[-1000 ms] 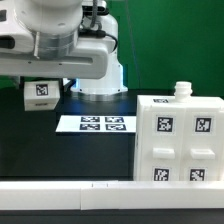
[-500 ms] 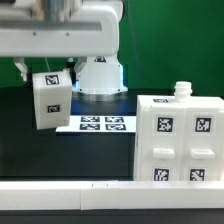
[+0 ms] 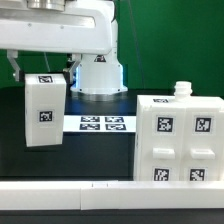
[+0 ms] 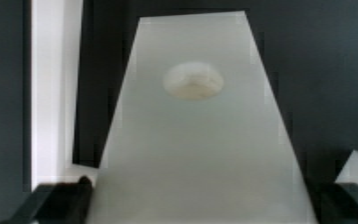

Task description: Assemble cabinet

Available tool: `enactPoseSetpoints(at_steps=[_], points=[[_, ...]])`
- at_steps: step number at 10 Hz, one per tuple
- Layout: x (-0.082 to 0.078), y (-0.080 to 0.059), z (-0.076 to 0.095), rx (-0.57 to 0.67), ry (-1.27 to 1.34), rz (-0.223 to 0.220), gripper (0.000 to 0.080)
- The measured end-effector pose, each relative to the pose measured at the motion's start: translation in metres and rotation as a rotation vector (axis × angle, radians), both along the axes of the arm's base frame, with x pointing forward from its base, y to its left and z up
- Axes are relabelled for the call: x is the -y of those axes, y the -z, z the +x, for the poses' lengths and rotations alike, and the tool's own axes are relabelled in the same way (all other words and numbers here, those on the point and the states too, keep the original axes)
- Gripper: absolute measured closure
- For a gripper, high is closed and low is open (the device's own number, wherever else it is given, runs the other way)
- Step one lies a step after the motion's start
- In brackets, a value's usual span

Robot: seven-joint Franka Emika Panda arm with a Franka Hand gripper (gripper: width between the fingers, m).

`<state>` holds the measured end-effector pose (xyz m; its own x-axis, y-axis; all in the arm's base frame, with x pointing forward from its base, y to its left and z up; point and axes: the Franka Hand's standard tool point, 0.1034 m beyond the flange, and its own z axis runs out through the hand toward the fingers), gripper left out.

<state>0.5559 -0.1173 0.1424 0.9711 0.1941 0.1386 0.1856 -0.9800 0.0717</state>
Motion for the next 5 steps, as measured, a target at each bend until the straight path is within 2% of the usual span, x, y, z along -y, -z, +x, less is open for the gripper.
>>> enactPoseSetpoints(at_steps=[2, 3, 5], points=[[0.01, -0.008, 0.017, 0.162, 0.007, -0.015, 0.0237], [0.022, -0.012, 0.021, 0.27, -0.011, -0.082, 0.0237], [0.041, -0.013, 0.013, 0.343, -0.026, -0.153, 0.0237]])
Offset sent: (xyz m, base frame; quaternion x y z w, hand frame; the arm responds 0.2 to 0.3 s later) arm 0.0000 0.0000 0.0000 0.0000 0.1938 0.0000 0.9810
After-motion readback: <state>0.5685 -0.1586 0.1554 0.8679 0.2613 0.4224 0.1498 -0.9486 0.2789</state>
